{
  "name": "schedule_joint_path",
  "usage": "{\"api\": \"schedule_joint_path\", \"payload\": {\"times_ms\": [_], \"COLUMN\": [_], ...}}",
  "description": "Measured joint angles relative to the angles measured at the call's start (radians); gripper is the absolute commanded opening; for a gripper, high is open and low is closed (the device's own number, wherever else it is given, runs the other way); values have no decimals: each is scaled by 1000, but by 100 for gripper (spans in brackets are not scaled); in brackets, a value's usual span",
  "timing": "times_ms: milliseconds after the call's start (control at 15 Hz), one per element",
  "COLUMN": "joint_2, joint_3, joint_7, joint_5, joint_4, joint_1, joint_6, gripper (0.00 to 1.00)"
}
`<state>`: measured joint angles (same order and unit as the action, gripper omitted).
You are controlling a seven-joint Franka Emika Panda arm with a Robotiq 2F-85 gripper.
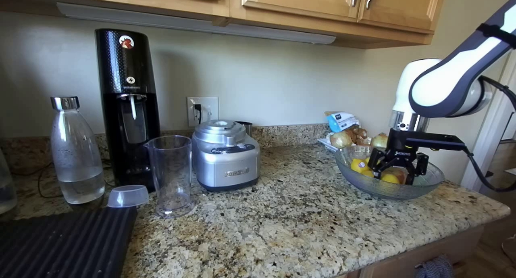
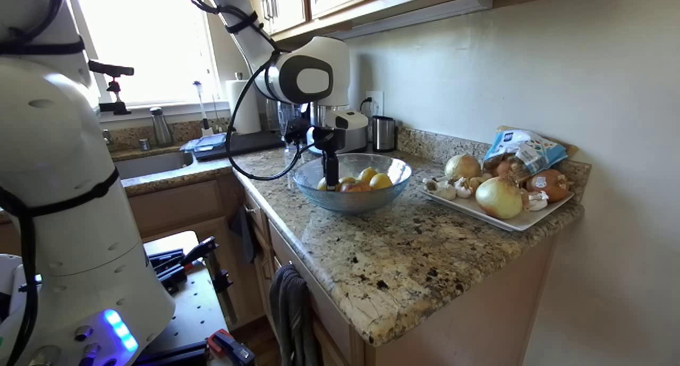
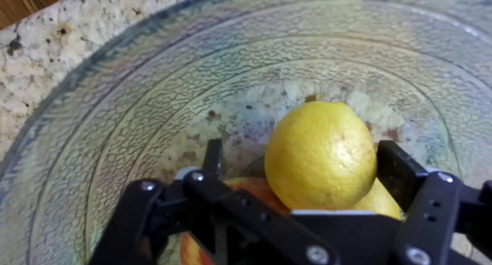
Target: Move the fruits from the bowl to the counter
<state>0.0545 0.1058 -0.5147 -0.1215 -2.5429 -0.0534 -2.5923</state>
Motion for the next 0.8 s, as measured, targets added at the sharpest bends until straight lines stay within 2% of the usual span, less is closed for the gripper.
{"api": "schedule_joint_path", "payload": {"times_ms": [67, 133, 333, 667, 800], "joint_2": [3, 4, 4, -1, -11], "joint_3": [0, 0, 0, 0, -1], "joint_7": [1, 1, 1, 1, 1], "joint_5": [0, 1, 9, 6, -1], "joint_4": [0, 0, -1, -5, -1], "joint_1": [-1, -4, -14, -15, -15], "joint_6": [-7, -18, -58, -63, -25], "gripper": [67, 59, 40, 36, 36]}}
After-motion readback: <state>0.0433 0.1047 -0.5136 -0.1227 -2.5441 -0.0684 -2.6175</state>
